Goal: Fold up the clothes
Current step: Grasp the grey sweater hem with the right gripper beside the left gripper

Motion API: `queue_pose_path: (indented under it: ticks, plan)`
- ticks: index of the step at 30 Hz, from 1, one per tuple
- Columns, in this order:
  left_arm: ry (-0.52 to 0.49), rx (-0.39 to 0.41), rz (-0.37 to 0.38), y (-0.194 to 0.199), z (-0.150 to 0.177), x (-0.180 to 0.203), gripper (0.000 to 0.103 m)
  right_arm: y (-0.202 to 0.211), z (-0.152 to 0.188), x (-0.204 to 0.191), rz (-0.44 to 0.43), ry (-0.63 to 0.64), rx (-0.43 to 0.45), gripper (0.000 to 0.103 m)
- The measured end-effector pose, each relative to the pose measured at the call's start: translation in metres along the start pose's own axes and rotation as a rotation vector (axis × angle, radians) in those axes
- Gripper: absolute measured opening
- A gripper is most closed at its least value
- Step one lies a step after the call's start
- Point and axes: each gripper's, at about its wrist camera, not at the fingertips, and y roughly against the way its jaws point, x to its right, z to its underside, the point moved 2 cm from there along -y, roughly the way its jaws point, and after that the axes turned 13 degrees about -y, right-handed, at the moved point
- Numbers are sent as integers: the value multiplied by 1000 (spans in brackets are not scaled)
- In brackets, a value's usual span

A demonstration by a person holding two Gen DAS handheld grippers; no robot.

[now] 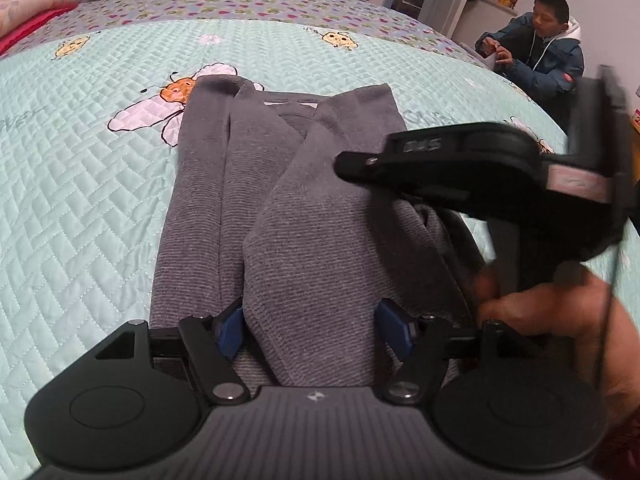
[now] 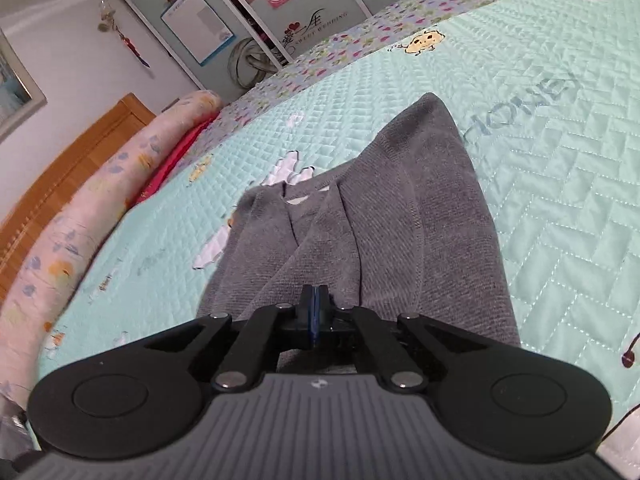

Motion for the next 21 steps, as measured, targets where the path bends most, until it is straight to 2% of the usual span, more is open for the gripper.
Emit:
queue_pose_path:
  ticks: [2, 5, 7, 11, 13, 15, 19, 20, 21]
  plan:
    - [2, 4, 3, 0, 1, 0, 73, 14, 2, -5, -23, -3, 22, 7]
    - [-3, 5, 0, 0, 1, 2, 74, 26, 10, -7, -40, -1, 41, 7]
    - [-4, 6, -2, 0, 1, 3, 74, 17, 13, 2, -10, -18, 19, 0]
    - [7, 15, 7, -1, 2, 1, 74, 9, 9, 8, -6, -35, 10, 0]
    - [10, 18, 10, -1, 2, 0, 75, 19, 10, 5, -28, -40, 22, 0]
    - [9, 25, 12, -1, 3, 1, 78, 32, 15, 2, -58, -46, 38, 7]
    - [-10, 41, 9, -1, 6, 6, 83, 62, 32, 0, -117, -68, 60, 7]
    - [-13, 43, 8, -2, 6, 7, 83, 60, 36, 3, -102, -72, 45, 7]
    - [-15, 44, 8, -2, 6, 7, 83, 53, 41, 9, -50, -70, 15, 4]
